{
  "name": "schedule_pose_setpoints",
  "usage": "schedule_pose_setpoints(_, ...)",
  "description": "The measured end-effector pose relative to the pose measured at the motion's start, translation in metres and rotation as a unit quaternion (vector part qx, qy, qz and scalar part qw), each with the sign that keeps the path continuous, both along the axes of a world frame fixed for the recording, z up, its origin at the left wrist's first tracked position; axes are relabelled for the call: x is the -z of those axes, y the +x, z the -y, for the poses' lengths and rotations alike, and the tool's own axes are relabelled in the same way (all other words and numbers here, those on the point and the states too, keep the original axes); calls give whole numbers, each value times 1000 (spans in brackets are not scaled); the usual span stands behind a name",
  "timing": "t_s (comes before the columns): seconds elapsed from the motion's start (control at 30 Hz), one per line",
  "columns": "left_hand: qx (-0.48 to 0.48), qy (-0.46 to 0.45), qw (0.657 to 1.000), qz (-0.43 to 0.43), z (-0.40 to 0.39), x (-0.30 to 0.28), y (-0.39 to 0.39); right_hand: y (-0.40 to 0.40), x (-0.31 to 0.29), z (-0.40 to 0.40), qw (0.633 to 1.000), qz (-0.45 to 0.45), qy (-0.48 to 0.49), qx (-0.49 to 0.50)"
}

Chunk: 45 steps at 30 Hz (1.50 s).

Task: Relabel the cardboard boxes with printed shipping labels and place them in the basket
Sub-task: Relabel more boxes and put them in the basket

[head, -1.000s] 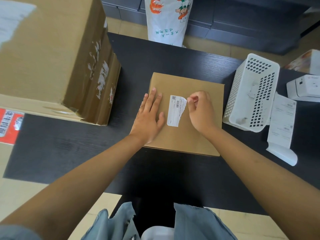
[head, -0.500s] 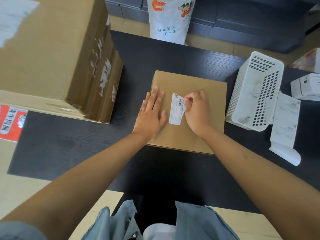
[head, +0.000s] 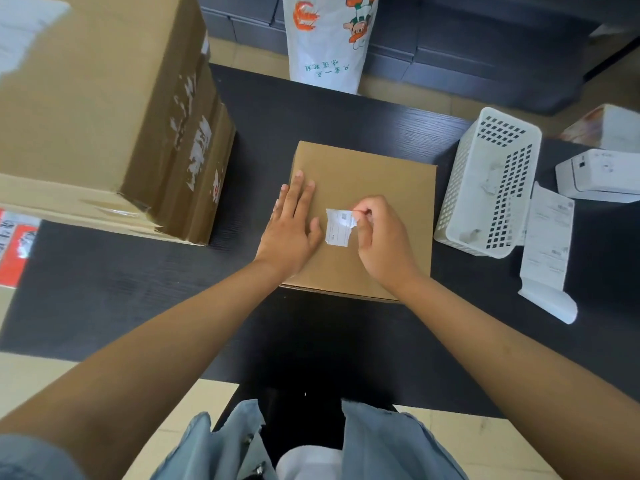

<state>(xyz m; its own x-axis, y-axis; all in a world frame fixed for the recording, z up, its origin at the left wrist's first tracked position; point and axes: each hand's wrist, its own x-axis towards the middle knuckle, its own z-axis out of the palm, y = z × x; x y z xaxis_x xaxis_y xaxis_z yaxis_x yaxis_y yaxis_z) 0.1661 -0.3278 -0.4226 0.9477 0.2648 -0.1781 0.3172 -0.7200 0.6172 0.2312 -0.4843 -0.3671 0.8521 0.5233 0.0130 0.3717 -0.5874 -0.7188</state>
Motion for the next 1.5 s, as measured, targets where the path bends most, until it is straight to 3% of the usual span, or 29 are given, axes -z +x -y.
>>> schedule_pose_setpoints(0.47, 17, 13, 1000, -4, -3, -3, 0, -24, -7, 20, 984, 10, 119, 135)
schedule_pose_setpoints(0.63, 22, 25, 999, -10, -2, -1, 1, -5, -18, 21, 928, 29, 228, 292)
schedule_pose_setpoints(0.73, 23, 20, 999, -13, -2, -1, 0, 5, -16, 31, 975, 17, 111, 194)
schedule_pose_setpoints(0.83, 22, 13, 1000, -14, -3, -2, 0, -3, -3, 28, 994, -98, -9, 44)
schedule_pose_setpoints(0.93, 28, 10, 999, -18, -4, -2, 0, -10, 9, 17, 988, -43, -131, -75)
schedule_pose_setpoints(1.1, 28, 20, 999, -18, -3, -3, 0, -10, 7, 2, 982, -2, -158, -105)
schedule_pose_setpoints(1.2, 30, 27, 999, -22, -3, -4, 1, -12, -4, 6, 998, -35, -54, -3)
schedule_pose_setpoints(1.3, 26, 40, 999, -23, -2, -6, 0, -2, -18, 19, 995, 2, 43, 93)
schedule_pose_setpoints(1.4, 23, 70, 997, -35, -1, -10, -1, 11, -23, 42, 991, 32, 19, 130)
schedule_pose_setpoints(1.5, 35, 97, 994, -32, 0, -15, 1, 23, -18, 73, 972, 33, -5, 232)
